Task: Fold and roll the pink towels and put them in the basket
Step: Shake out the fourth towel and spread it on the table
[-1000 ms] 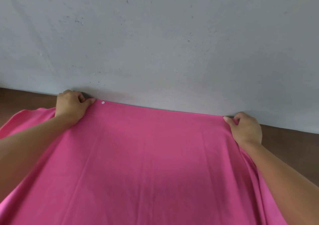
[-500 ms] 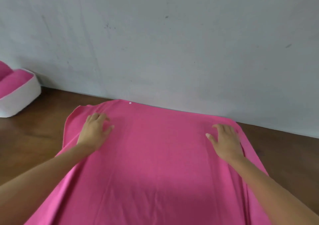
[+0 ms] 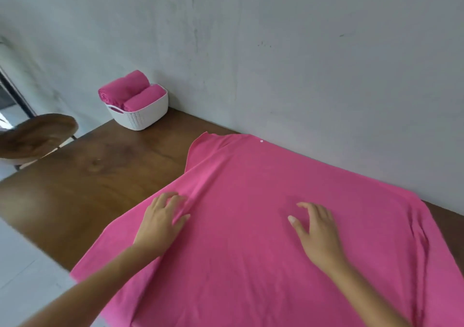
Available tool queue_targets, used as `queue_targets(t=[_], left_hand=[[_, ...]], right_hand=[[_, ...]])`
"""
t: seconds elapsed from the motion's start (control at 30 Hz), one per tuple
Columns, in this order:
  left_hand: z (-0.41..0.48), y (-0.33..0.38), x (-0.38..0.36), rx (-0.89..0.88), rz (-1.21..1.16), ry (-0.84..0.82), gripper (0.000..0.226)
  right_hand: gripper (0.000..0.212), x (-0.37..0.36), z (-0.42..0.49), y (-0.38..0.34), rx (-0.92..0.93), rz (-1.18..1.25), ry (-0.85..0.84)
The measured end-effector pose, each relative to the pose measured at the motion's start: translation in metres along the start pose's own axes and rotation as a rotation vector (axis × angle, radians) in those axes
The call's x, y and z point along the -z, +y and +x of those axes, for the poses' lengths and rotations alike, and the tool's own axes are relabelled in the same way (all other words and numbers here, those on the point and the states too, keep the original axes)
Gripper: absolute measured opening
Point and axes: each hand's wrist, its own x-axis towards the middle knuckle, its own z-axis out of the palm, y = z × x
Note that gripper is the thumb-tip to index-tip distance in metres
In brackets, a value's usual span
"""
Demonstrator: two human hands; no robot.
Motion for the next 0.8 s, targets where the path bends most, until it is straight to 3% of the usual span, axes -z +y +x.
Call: queue_targets(t=[0.33,0.5,0.8], left_hand=[[-0.05,-0.018,0.013,0.084,0.05,-0.046,0.071],[0.0,-0.013,0.014,0.023,0.043,-0.08,0.079],[0.108,-0.005,0.023,-0.014,0.072,-0.375,0.073]], right_hand=[[0.096,-0.085,-0.029,-0.087,0.139,0.103,-0.222],[0.073,-0.098,-0.036,-0.105,0.185,-0.064,-0.199],[0.064,-0.097,-0.04,-0.107,0.185,-0.13,-0.184]])
